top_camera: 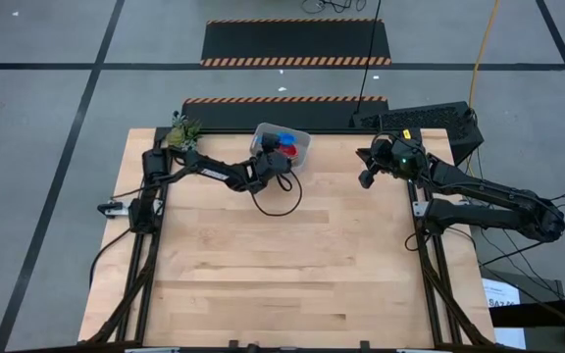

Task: Nest measuring cups in basket
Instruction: Put the stack of measuring cups into the gray bin

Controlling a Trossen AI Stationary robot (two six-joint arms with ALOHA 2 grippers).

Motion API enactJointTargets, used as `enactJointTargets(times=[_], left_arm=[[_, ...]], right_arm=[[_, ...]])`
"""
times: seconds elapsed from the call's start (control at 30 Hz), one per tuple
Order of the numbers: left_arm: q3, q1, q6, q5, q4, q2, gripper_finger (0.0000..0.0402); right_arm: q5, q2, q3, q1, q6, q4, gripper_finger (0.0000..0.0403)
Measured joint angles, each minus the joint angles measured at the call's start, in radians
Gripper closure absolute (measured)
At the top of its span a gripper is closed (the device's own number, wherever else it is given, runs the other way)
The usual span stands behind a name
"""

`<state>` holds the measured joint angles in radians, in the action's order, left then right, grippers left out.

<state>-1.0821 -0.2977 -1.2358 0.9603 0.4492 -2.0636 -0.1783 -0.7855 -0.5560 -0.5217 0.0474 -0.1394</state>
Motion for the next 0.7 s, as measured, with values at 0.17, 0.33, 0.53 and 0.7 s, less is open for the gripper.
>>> enactJointTargets(times=[0.17, 0.33, 0.53, 0.7], left_arm=[[-0.001, 0.002, 0.003, -0.02, -0.011, 0.002, 0.0165], [0.0, 0.009, -0.012, -0.027, -0.019, 0.002, 0.0162], [0.004, 0.006, 0.053, -0.068, -0.034, -0.007, 0.0161], [0.005, 0.01, 0.065, -0.025, -0.086, -0.008, 0.016]], right_arm=[[0.0, 0.0, 0.0, 0.0, 0.002, 0.0, 0.0369], [0.0, 0.0, 0.0, 0.0, 0.002, 0.0, 0.0369], [0.0, 0.0, 0.0, 0.0, 0.002, 0.0, 0.0369], [0.0, 0.0, 0.0, 0.0, 0.002, 0.0, 0.0369]])
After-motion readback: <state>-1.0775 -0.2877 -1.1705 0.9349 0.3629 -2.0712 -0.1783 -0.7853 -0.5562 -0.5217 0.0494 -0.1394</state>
